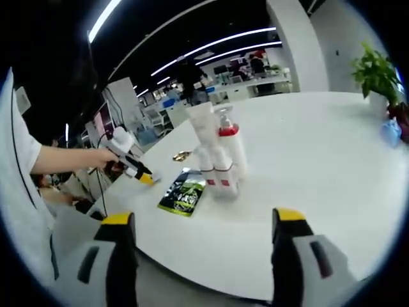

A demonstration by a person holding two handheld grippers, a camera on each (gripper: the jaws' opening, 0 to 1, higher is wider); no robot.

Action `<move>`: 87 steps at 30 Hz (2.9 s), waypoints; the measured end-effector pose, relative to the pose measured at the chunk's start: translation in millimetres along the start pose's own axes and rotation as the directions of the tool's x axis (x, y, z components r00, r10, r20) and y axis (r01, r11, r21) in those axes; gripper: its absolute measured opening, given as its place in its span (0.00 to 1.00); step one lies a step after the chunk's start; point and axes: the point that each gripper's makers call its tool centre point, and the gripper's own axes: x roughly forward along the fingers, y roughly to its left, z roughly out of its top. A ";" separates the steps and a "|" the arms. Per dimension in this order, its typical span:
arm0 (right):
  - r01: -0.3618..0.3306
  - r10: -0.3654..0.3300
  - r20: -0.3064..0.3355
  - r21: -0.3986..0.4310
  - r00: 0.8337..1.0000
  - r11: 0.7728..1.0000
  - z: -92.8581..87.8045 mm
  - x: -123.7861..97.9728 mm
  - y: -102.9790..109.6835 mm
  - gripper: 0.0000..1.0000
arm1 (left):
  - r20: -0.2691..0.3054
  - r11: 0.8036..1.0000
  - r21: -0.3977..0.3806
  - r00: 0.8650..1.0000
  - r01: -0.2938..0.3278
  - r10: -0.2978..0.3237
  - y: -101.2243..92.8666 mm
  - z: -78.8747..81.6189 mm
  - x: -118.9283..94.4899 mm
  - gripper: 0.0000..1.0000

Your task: Arrange the skincare products in the storage area until every visible bottle or jar stands upright without overlapping.

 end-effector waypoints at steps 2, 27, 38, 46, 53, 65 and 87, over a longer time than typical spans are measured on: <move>0.001 -0.001 0.000 -0.001 1.000 1.000 0.1 0.0 0.0 0.88 | -0.007 0.999 0.036 1.000 0.017 -0.017 -4.8 1.1 -1.8 0.37; 0.005 -0.005 0.000 -0.008 1.000 1.000 0.0 0.1 -0.7 0.88 | -0.189 0.828 0.513 0.971 0.225 -0.147 -48.4 5.6 -6.9 0.37; 0.018 -0.019 -0.002 -0.010 1.000 1.000 -0.4 -0.2 -2.9 0.88 | -0.248 0.719 0.623 0.949 0.309 -0.193 -70.8 -0.2 2.4 0.37; 0.029 -0.029 -0.005 -0.017 1.000 0.999 -1.0 -0.2 -4.2 0.88 | -0.264 0.691 0.640 0.941 0.335 -0.212 -81.5 -2.4 10.9 0.37; 0.033 -0.034 -0.007 -0.019 0.999 0.999 -1.3 0.0 -4.8 0.88 | -0.274 0.673 0.654 0.937 0.346 -0.216 -86.4 -5.1 15.3 0.37; 0.032 -0.032 -0.011 -0.023 0.999 0.999 -1.8 0.2 -3.9 0.88 | -0.258 0.684 0.645 0.940 0.341 -0.225 -86.8 -5.0 14.2 0.40; 0.008 -0.008 -0.010 -0.061 1.000 0.998 -1.6 0.2 2.8 0.86 | -0.110 0.839 0.496 0.975 0.223 -0.194 -88.5 -6.2 -6.1 0.62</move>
